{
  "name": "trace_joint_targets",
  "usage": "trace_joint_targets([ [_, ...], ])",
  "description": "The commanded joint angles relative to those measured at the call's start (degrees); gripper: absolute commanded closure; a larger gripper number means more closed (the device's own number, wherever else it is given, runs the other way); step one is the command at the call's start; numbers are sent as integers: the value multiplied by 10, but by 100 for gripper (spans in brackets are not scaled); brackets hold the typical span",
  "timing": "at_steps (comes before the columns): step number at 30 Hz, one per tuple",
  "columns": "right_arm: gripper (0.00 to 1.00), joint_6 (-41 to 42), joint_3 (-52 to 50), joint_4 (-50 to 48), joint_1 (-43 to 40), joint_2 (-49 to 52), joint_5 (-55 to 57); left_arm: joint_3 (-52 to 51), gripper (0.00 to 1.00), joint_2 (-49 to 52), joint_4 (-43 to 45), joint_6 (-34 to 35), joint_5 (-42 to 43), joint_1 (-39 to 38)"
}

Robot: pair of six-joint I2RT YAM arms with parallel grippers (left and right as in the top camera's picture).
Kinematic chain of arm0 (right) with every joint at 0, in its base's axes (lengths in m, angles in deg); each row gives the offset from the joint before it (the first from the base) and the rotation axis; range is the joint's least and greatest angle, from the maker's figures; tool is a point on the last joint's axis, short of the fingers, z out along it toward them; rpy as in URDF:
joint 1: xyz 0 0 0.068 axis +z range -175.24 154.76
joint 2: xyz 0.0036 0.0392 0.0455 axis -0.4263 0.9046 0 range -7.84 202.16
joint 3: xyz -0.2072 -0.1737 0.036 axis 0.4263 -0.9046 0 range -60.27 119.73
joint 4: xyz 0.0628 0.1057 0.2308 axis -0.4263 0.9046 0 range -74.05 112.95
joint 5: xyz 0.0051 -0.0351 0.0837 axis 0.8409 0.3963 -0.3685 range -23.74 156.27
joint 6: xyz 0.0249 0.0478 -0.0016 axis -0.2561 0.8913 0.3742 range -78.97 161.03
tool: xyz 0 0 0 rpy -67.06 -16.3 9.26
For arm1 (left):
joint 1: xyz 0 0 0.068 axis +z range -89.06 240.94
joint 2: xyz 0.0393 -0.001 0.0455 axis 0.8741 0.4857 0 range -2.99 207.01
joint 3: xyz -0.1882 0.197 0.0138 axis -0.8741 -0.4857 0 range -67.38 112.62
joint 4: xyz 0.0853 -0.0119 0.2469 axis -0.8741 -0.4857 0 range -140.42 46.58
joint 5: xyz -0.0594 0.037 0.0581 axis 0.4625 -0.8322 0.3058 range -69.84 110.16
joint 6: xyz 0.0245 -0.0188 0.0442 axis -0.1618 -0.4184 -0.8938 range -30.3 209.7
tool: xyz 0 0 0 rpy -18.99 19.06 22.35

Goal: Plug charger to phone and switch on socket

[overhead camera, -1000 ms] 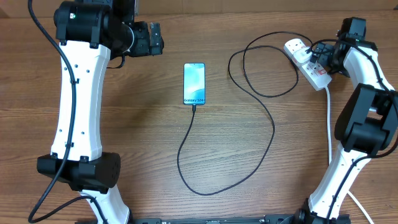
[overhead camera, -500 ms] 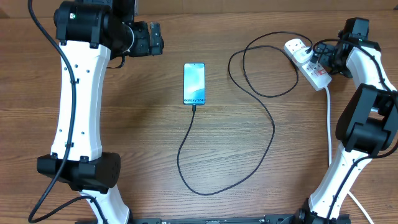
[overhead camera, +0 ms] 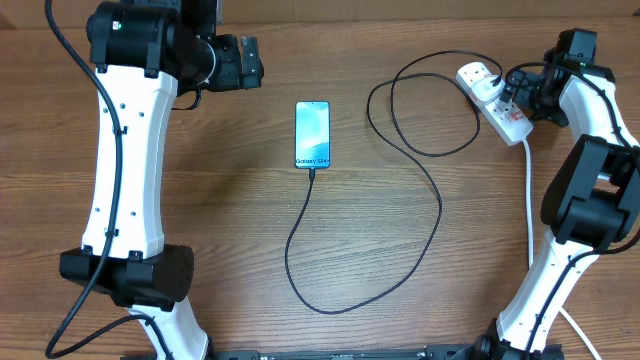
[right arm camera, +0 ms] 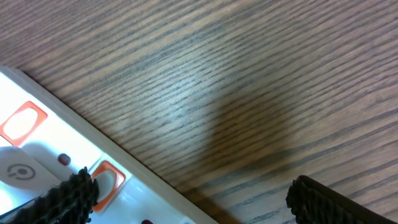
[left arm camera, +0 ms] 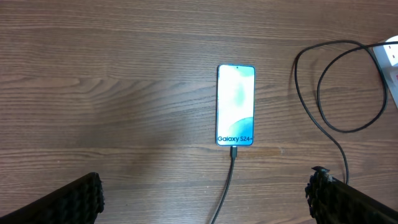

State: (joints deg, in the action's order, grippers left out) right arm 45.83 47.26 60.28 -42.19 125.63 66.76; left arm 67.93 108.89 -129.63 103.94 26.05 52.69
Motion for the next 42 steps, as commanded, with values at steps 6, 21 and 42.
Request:
trace_joint_targets([
  [6,0,-23,-10,22,15,33,-53,-2,0,3,-2,0,-5,-4],
  [21,0,107,-7,173,5,-287,-2,-2,0,3,-1,0,-5,-4],
  [42,0,180,-139,461,241,-702,-3,-2,0,3,-2,0,-5,-4],
])
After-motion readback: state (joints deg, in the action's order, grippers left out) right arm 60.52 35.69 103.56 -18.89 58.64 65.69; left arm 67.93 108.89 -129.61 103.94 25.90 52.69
